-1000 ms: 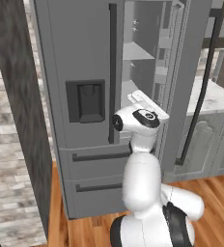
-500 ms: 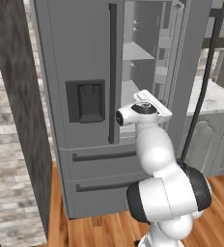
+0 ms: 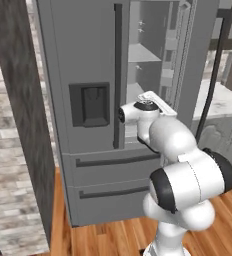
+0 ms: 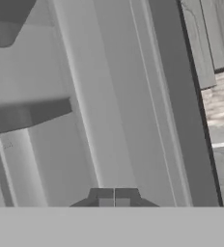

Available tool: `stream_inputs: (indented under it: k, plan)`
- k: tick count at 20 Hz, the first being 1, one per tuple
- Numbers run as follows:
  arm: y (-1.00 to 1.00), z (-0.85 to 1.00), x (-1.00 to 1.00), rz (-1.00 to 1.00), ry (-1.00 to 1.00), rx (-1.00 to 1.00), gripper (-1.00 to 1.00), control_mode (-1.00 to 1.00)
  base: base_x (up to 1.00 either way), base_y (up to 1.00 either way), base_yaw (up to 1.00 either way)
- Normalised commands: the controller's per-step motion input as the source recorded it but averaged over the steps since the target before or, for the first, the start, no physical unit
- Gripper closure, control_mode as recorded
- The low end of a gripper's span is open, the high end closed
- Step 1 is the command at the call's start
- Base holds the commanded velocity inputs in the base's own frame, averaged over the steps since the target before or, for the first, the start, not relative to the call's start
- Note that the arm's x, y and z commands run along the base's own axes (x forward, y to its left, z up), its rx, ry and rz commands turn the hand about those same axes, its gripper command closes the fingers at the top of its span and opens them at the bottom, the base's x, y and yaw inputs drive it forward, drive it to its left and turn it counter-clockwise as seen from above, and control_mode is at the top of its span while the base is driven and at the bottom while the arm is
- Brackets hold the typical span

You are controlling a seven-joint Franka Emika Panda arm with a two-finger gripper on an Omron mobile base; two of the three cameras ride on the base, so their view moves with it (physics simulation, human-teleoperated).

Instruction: Take the cakes from the fridge and place them on the empty tray on the dining counter.

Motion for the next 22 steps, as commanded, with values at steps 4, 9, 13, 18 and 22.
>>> stream_inputs:
  k: [4,9,13,18,22]
  plan:
    - [-0.99,-0.15,-0.16,-0.10,0.08,0.07,1.00,-1.00,0.00,0.00,0.00]
    - [-1.00,-0.22,-0.26,-0.09,0.03,0.12,1.00,-1.00,0.00,0.00,0.00]
    - [-1.00,-0.23,-0.16,-0.05,0.00,0.15,1.00,-1.00,0.00,0.00,0.00]
    - [-1.00,-0.24,0.03,0.00,-0.02,0.17,1.00,-1.00,0.00,0.00,0.00]
    - [-0.84,-0.24,0.14,0.00,0.00,0.16,1.00,-1.00,0.00,0.00,0.00]
